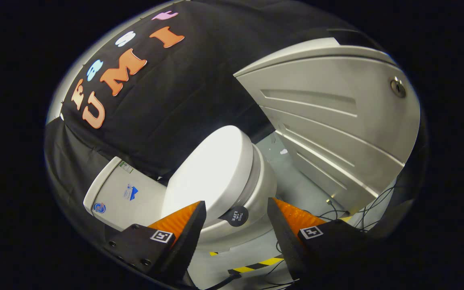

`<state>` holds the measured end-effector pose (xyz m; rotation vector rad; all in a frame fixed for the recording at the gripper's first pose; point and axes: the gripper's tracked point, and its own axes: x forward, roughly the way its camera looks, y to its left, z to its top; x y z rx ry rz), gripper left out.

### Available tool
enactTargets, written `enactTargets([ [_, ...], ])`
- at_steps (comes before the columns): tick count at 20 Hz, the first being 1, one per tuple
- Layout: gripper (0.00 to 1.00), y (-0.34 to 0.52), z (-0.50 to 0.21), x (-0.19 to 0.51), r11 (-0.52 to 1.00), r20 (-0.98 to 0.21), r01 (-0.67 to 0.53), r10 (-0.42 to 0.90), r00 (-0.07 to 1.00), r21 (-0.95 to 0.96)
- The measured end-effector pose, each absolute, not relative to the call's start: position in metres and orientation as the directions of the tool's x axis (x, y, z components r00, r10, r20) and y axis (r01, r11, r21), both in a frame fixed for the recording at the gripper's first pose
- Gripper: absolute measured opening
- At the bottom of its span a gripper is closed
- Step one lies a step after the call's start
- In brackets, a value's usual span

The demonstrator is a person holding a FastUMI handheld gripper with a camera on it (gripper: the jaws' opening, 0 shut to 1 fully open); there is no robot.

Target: Open the toilet lid.

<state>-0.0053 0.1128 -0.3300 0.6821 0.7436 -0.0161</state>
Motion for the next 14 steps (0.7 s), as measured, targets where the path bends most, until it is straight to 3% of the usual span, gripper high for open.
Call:
enactTargets([
  [7, 0.98, 0.153, -0.363, -0.004, 0.719, -0.652, 0.237, 0.376, 0.659, 0.654],
  [12, 0.97, 0.159, -0.384, 0.002, 0.685, -0.667, 0.286, 0.386, 0.637, 0.670],
  [14, 0.92, 0.159, -0.385, 0.005, 0.669, -0.654, 0.288, 0.392, 0.647, 0.686],
])
